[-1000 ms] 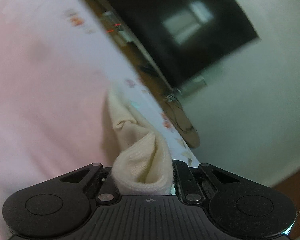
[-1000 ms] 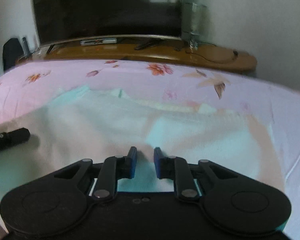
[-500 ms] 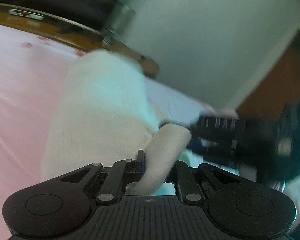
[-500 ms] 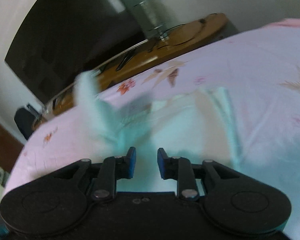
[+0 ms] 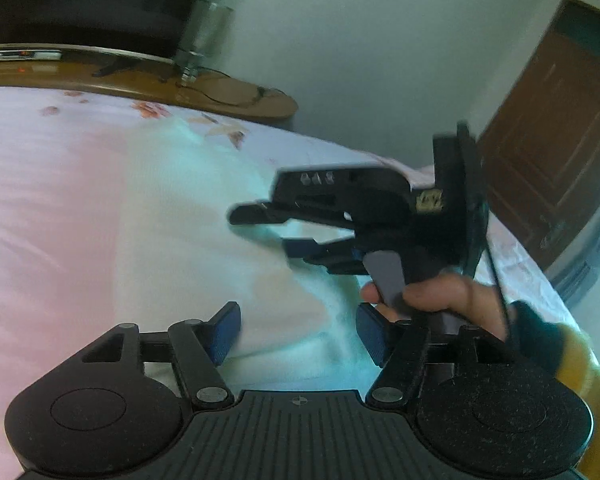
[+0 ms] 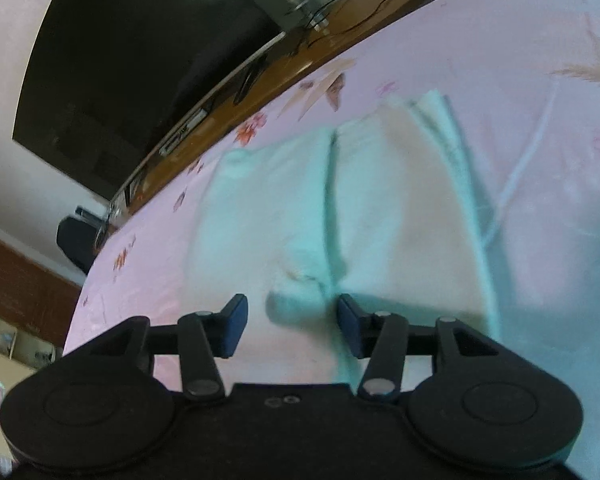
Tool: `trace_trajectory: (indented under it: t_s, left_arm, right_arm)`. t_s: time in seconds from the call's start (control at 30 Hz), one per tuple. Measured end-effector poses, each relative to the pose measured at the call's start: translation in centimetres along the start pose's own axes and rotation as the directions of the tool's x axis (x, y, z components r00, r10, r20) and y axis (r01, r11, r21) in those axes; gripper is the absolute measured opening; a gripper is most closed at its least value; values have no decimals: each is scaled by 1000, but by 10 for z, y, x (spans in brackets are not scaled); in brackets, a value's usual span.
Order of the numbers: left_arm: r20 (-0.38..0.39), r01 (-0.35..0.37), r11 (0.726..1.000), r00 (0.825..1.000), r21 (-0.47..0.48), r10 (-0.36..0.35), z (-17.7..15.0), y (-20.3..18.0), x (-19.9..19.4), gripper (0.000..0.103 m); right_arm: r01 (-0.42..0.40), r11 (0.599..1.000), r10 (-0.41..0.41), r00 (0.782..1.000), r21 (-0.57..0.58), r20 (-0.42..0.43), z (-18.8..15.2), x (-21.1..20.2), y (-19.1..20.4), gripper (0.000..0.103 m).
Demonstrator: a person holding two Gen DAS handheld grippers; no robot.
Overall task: Fold small clothes
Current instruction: 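Close the right gripper on the folded sweater edge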
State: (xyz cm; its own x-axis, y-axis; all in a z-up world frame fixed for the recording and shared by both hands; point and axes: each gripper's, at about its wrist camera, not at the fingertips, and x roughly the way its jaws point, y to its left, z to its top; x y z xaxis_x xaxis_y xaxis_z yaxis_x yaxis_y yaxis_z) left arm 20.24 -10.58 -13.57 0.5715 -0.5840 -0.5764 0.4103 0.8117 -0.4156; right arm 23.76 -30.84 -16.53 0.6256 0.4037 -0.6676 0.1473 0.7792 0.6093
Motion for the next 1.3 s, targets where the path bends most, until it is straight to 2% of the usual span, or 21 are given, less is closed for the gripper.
trace_trajectory:
  t_s: [0.1,0.17,0.23,0.27,0.3,0.4,0.5,0.53,0.6,0.77,0.87,0.9,0.93,1.0,1.03,1.13,1.2,1.27,1.3]
  left_arm:
    - [29,-47,996,998,-75,49,17,25,-13,63]
    - [53,-117,986,991,-118,123,36,47,-10,63]
    - [53,-165,974,983,-156,175,47,62,-5,63]
    - [35,-186,965,980,-182,196,56,70,5,63]
    - [26,-195,960,979,-199,204,61,76,14,63]
    - [-3,-238,954,970,-184,242,74,82,51,63]
    - [-69,-277,945,961,-172,269,75,81,86,63]
    - [-83,-281,943,959,-177,270,73,80,93,63]
    - [-82,-253,949,967,-186,242,71,71,97,63]
    - [-16,-197,976,980,-93,196,73,36,88,63]
    - [-43,-173,982,985,-76,170,69,29,93,63]
    - [-67,-190,980,980,-66,186,64,29,100,63]
    - [-82,-209,976,975,-59,204,62,32,108,63]
    - [-109,-203,976,975,-75,194,54,36,115,73]
    - [-108,-199,976,976,-88,189,51,37,114,73]
    - [-111,-183,980,979,-82,173,53,32,108,73]
    - [-89,-190,981,979,-46,186,54,28,105,73]
    - [-124,-203,978,973,-40,197,49,31,115,73]
    - [-124,-202,978,973,-43,196,47,32,116,74]
  right_arm:
    - [5,1000,-5,1000,-1,9,2,4,5,50]
    - [7,1000,-7,1000,-15,16,1,3,7,49]
    - [2,999,-1,1000,-39,16,1,6,11,39]
    - [1,999,0,1000,-53,14,1,7,13,22]
    - [-11,998,12,1000,-55,12,1,7,14,18]
    - [6,996,-3,999,-92,38,-3,4,17,15]
    - [33,992,-25,997,-123,73,-4,-3,20,14]
    - [48,990,-36,995,-132,88,-4,-6,20,14]
    - [88,985,-70,990,-152,121,-5,-14,20,13]
    - [163,961,-118,972,-222,202,-5,-45,24,12]
    - [210,949,-150,957,-235,248,-4,-70,22,12]
    - [220,949,-165,957,-225,239,-4,-71,18,13]
    - [228,947,-187,964,-227,190,-3,-65,11,13]
    - [239,954,-224,969,-180,102,-6,-46,-12,14]
    - [249,954,-236,967,-166,96,-7,-41,-19,14]
    - [263,955,-240,958,-141,159,-9,-50,-20,13]
    - [272,951,-238,947,-145,216,-10,-64,-14,9]
    - [279,950,-248,947,-143,202,-8,-65,-17,9]
    - [307,940,-280,944,-150,175,-8,-57,-20,10]
